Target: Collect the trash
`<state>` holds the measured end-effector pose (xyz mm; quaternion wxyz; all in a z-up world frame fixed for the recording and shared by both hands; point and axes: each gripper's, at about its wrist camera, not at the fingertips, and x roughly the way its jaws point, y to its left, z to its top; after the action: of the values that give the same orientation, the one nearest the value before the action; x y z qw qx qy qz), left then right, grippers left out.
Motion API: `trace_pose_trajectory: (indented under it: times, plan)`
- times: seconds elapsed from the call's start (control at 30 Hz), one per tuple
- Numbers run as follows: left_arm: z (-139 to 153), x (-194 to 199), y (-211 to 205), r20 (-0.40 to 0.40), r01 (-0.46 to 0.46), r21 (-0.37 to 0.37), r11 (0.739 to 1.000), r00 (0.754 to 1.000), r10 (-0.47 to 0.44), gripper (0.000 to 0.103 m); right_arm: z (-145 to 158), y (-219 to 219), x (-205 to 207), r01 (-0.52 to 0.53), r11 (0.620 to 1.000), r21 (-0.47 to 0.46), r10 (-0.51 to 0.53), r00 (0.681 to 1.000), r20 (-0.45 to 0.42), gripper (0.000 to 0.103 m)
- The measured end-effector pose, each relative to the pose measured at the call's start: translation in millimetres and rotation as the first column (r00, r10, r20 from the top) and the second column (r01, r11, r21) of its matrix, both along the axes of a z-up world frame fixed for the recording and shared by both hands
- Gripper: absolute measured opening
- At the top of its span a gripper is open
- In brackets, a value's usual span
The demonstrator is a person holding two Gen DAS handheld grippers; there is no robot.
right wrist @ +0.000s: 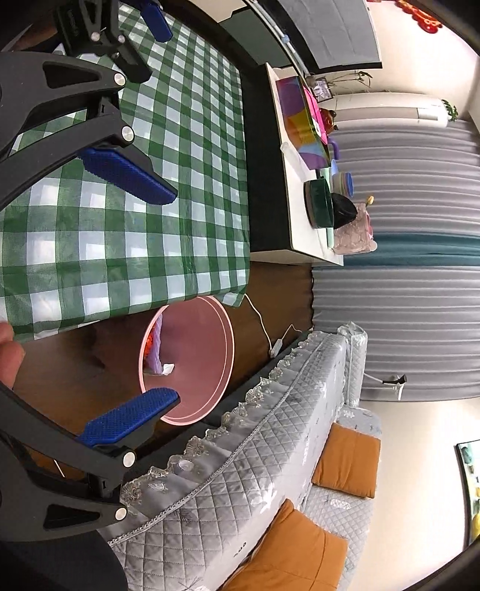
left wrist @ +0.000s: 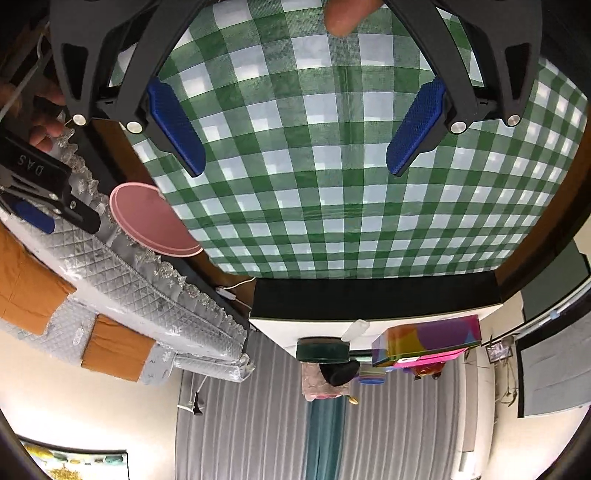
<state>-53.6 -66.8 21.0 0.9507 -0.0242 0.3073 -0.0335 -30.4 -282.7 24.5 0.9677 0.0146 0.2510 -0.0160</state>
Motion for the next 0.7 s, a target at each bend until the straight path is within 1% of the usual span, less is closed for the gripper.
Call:
trace_pose_trajectory:
  times: [0.23,0.7]
  plan:
    - [0.0,-2.1,3.8,-0.001,-0.03,-0.001,1.0,1.0,0.03,0.095,-2.3,0.7,3.7,0.012,1.0,0.003,-0.012,1.0,-0.003,0.098]
    - [-1.6,-0.8,4.9,-0.012,-0.039,-0.003,0.999,0.999,0.039,0.095,-2.2,2.9,3.8,0.006,1.0,0.002,-0.006,1.0,-0.002,0.098]
